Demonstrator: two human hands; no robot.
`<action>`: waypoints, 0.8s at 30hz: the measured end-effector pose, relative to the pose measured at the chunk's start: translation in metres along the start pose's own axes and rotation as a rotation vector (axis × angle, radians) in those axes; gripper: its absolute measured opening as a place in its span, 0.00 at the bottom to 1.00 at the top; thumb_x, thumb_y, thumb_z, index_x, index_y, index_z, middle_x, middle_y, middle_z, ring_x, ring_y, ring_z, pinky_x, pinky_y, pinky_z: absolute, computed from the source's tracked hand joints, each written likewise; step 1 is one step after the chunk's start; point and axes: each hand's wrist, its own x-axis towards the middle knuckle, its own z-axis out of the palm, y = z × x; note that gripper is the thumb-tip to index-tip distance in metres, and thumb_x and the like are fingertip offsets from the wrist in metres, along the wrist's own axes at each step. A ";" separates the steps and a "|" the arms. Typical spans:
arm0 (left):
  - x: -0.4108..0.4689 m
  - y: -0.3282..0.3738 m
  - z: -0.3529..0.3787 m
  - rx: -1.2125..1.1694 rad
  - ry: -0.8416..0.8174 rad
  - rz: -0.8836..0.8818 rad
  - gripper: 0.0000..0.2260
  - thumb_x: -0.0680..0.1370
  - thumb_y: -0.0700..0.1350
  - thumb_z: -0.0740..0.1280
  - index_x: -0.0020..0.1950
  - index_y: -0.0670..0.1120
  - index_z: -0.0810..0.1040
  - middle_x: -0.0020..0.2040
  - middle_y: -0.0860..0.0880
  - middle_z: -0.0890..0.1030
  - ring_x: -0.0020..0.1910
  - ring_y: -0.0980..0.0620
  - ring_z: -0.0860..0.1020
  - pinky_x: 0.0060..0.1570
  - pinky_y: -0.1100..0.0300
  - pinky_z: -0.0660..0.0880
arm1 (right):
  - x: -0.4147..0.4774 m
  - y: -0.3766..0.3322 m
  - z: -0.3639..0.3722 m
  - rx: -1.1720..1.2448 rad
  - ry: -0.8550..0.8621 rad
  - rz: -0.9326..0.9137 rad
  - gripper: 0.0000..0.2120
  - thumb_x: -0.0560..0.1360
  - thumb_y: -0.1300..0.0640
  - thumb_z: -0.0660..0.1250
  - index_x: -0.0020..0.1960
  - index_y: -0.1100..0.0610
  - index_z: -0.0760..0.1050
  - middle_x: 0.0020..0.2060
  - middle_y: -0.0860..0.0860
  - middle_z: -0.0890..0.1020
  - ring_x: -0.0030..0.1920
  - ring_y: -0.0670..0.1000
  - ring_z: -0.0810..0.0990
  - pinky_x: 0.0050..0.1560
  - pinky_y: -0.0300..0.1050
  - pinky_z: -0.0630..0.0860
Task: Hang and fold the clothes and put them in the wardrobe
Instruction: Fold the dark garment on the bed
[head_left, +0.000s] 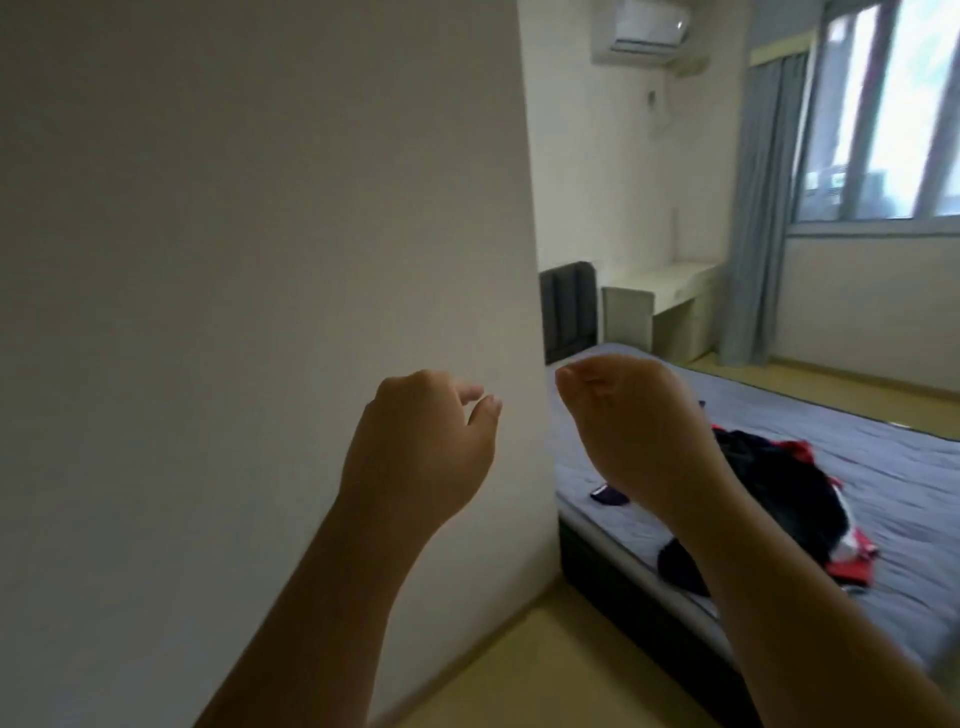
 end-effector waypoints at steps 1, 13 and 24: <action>0.009 0.015 0.022 -0.036 -0.025 0.026 0.17 0.80 0.55 0.67 0.63 0.47 0.82 0.57 0.50 0.85 0.53 0.55 0.84 0.52 0.66 0.78 | 0.003 0.020 -0.013 -0.039 -0.005 0.021 0.20 0.83 0.48 0.60 0.34 0.49 0.73 0.25 0.46 0.74 0.28 0.44 0.74 0.32 0.38 0.67; 0.113 0.214 0.321 -0.365 -0.293 0.269 0.13 0.80 0.53 0.68 0.57 0.47 0.86 0.47 0.50 0.87 0.44 0.55 0.85 0.47 0.58 0.83 | 0.057 0.316 -0.160 -0.304 0.185 0.295 0.11 0.81 0.51 0.65 0.49 0.53 0.85 0.40 0.48 0.86 0.41 0.50 0.82 0.44 0.42 0.75; 0.175 0.379 0.570 -0.375 -0.660 0.289 0.11 0.79 0.53 0.68 0.45 0.49 0.86 0.38 0.53 0.86 0.40 0.56 0.83 0.46 0.54 0.81 | 0.082 0.572 -0.279 -0.402 0.104 0.600 0.11 0.80 0.52 0.65 0.49 0.54 0.85 0.42 0.48 0.86 0.43 0.50 0.82 0.44 0.42 0.75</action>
